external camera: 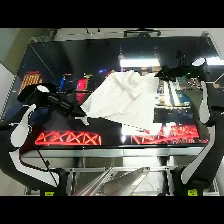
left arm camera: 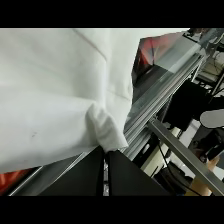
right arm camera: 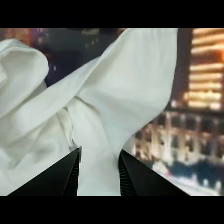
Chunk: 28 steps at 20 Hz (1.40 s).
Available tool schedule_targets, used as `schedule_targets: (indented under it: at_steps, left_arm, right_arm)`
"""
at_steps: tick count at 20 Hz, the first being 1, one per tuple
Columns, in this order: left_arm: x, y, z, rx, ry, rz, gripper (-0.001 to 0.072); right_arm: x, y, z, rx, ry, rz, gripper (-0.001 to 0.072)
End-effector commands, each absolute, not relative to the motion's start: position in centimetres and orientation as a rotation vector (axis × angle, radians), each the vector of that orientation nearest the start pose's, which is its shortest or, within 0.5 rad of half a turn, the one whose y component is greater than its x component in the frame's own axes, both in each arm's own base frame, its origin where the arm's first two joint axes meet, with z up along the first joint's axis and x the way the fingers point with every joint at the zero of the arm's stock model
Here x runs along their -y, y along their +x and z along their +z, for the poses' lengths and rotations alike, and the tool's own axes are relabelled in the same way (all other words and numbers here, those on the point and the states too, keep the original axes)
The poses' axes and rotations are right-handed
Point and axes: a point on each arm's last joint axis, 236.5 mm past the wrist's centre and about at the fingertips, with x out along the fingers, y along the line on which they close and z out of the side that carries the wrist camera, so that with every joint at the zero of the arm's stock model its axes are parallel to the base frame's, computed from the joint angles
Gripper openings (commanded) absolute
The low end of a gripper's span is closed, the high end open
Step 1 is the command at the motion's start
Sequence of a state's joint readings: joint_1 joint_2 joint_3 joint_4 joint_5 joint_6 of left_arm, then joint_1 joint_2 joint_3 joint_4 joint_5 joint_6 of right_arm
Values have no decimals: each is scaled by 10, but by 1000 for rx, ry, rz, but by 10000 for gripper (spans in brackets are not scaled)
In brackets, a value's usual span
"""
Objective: Fold the shirts.
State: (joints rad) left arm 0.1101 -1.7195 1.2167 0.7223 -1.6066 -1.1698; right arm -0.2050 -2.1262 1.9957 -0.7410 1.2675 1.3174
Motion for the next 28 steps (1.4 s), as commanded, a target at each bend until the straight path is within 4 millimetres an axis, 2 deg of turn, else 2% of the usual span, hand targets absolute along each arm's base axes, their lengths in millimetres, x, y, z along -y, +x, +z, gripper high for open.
schedule_targets:
  at_steps: [1,3,6,9,11,13,15,16,17,18,21,22,23,25,28]
  left_arm:
    - [137,349,-25,-1613,-733,-809,18]
    - [124,375,-14,-1524,-702,-779,18]
    - [103,415,3,-1386,-668,-717,18]
    - [80,441,14,-1288,-657,-653,19]
    - [60,452,12,-1254,-661,-612,19]
    - [41,459,2,-1253,-696,-580,18]
    - [32,462,-12,-1277,-729,-575,19]
    - [32,459,-19,-1305,-742,-590,18]
    - [34,456,-25,-1335,-751,-612,18]
    - [38,455,-30,-1357,-754,-631,18]
    - [48,458,-33,-1380,-742,-674,18]
    - [51,461,-31,-1377,-729,-682,18]
    - [54,464,-28,-1368,-713,-690,18]
    - [59,471,-20,-1346,-681,-703,18]
    - [64,477,-11,-1325,-652,-717,18]
  right_arm:
    - [-46,544,-27,-1263,661,532,299]
    - [-45,509,-27,-1394,685,585,298]
    - [-45,456,-37,-1603,729,576,296]
    - [-38,417,-41,-1695,712,519,290]
    - [-35,388,-42,-1728,682,482,290]
    - [-40,363,-44,-1702,676,459,290]
    - [-49,343,-58,-1641,686,396,302]
    - [-59,337,-67,-1599,711,363,375]
    - [-73,330,-76,-1556,760,335,555]
    - [-91,324,-84,-1521,817,315,563]
    - [-145,303,-105,-1496,917,294,552]
    - [-162,299,-110,-1494,919,294,424]
    - [-177,298,-113,-1485,904,298,369]
    - [-200,295,-118,-1484,875,280,371]
    - [-218,286,-131,-1514,856,266,373]
